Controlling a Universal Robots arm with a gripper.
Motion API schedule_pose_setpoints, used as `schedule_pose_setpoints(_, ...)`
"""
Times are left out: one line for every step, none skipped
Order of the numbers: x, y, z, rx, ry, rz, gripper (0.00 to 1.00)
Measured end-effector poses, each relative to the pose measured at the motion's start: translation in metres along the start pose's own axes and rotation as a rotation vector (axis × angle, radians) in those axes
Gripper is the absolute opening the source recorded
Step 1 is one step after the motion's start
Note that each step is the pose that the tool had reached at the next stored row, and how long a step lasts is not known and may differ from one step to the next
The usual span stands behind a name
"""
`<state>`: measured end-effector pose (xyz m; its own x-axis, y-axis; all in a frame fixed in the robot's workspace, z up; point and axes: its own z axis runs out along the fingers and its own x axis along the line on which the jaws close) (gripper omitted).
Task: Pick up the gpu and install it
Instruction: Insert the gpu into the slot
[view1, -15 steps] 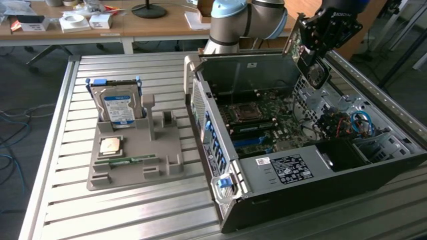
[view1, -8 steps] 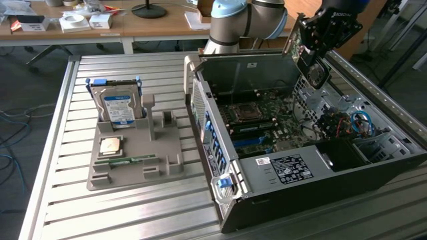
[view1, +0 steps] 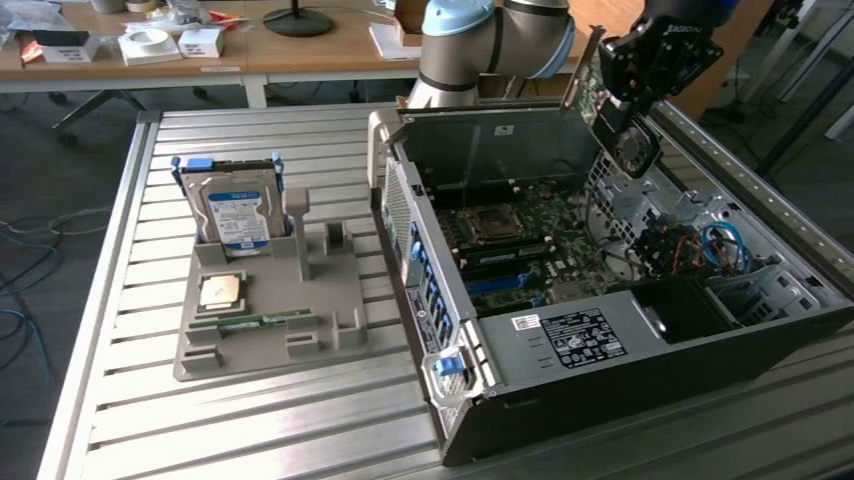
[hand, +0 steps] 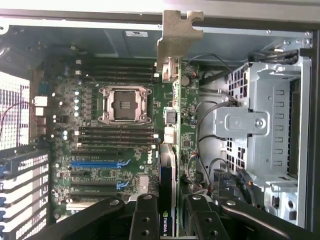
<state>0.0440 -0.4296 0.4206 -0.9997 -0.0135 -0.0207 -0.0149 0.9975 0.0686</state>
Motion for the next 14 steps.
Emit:
schedule_pose_setpoints(0.0000, 0.0000, 0.0000, -0.0001, 0.0008, -0.012, 0.26)
schedule_pose_setpoints(0.0000, 0.0000, 0.0000, -0.0002, 0.0017, -0.024, 0.26)
schedule_pose_setpoints(0.0000, 0.0000, 0.0000, -0.0002, 0.0026, -0.038, 0.26)
schedule_pose_setpoints(0.0000, 0.0000, 0.0000, -0.0002, 0.0037, -0.052, 0.26)
schedule_pose_setpoints(0.0000, 0.0000, 0.0000, -0.0003, 0.0048, -0.067, 0.26)
schedule_pose_setpoints(0.0000, 0.0000, 0.0000, -0.0004, 0.0058, -0.082, 0.26)
schedule_pose_setpoints(0.0000, 0.0000, 0.0000, -0.0007, 0.0068, -0.097, 0.26)
schedule_pose_setpoints(0.0000, 0.0000, 0.0000, -0.0009, 0.0078, -0.112, 0.26)
schedule_pose_setpoints(0.0000, 0.0000, 0.0000, -0.0011, 0.0089, -0.128, 0.26)
schedule_pose_setpoints(0.0000, 0.0000, 0.0000, -0.0012, 0.0099, -0.143, 0.26)
schedule_pose_setpoints(0.0000, 0.0000, 0.0000, -0.0014, 0.0110, -0.159, 0.26)
schedule_pose_setpoints(0.0000, 0.0000, 0.0001, -0.0016, 0.0122, -0.176, 0.26)
schedule_pose_setpoints(0.0000, 0.0000, 0.0001, -0.0018, 0.0132, -0.191, 0.26)
schedule_pose_setpoints(0.0000, 0.0000, 0.0001, -0.0020, 0.0143, -0.207, 0.26)
